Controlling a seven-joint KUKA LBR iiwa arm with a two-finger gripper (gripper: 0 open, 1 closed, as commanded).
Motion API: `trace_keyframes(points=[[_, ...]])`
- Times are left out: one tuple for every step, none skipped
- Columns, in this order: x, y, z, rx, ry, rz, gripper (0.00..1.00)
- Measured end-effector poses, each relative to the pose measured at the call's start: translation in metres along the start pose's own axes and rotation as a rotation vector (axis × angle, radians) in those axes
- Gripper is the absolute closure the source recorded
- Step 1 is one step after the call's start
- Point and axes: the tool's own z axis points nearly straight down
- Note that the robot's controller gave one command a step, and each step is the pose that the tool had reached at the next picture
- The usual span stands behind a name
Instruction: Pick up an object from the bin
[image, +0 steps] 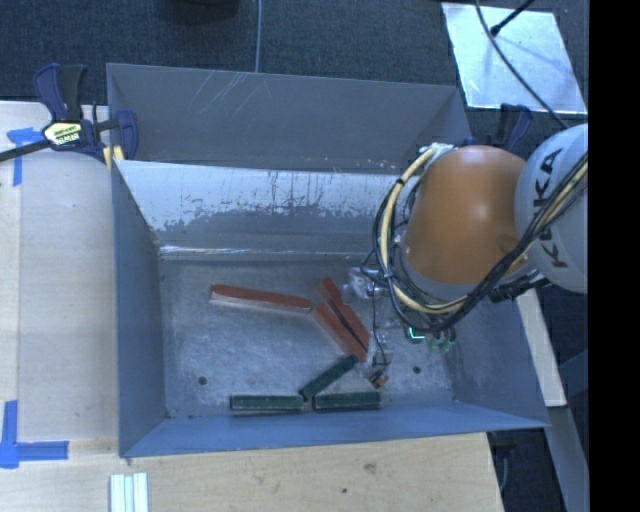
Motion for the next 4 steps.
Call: trace_keyframes(points=[[-0.002,0.000,-0.004,0.000,-0.008,0.002,1.00],[-0.002,0.000,-0.004,0.000,-0.008,0.003,0.00],[-0.054,0.015,0.113,-0.001,-0.006,0.290,0.00],[-0.056,0.014,0.110,-0.003,-0.012,0.289,1.00]])
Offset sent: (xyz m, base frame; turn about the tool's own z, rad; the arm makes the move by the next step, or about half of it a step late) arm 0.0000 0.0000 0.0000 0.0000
